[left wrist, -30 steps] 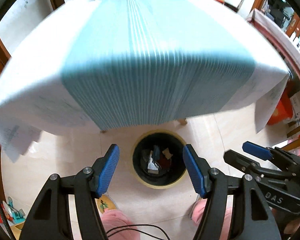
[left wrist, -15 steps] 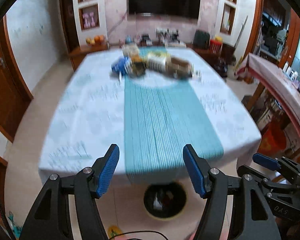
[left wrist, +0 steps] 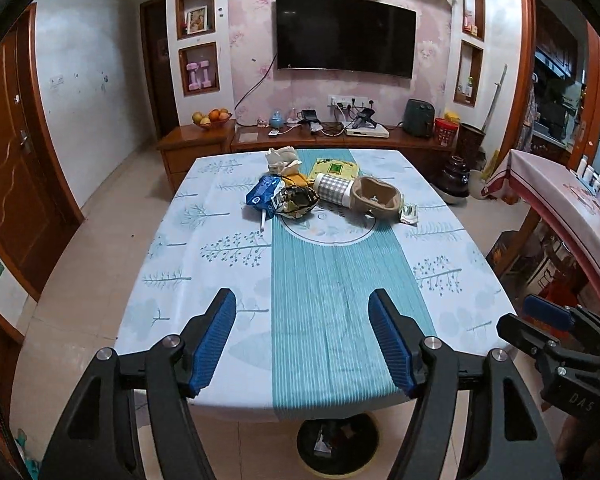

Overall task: Collect trash
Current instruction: 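Move both tools back up over the table toward the remaining trash, then grasp the black-and-gold snack bag with the right tool while the left tool grasps the blue milk carton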

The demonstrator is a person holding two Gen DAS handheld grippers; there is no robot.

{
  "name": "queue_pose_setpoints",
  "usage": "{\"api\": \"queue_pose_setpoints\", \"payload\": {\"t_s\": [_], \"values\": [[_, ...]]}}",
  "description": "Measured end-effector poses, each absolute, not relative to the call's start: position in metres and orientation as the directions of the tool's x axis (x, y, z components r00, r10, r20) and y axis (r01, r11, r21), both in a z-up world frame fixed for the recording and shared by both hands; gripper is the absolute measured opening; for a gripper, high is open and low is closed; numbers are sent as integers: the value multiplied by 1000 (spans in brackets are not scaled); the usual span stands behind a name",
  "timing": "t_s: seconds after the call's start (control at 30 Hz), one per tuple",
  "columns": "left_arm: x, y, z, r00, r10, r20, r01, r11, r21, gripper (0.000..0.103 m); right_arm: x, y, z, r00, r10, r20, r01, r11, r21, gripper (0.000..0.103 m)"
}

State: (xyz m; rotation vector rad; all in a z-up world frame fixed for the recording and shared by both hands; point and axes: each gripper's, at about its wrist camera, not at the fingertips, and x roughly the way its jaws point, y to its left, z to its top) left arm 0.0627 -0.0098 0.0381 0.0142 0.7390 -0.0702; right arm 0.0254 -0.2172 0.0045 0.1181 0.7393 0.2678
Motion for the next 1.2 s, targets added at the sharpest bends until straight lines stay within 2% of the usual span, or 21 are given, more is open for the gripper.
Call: {"api": "queue_pose_setpoints", "payload": {"t_s": [0.37, 0.57, 0.77, 0.97, 1.2], "values": [[112, -29, 51, 708, -4, -706, -27, 999, -32, 69, 84, -231, 19, 687, 371, -625, -309, 927, 211, 58], [135, -34, 59, 694, 60, -718, -125, 991, -38, 69, 126, -234, 31, 646, 415, -641, -395, 900, 185, 58], [173, -23, 62, 667, 71, -742, -176, 982, -63, 70, 172, -226, 40, 581, 484, -655, -457, 859, 229, 58], [237, 2, 48, 637, 27, -770, -126, 989, -70, 70, 227, -205, 35, 537, 485, -690, -414, 864, 285, 58], [328, 40, 6, 545, -67, -836, -7, 996, -85, 70, 296, -171, 0, 517, 427, -742, -240, 904, 353, 59]]}}
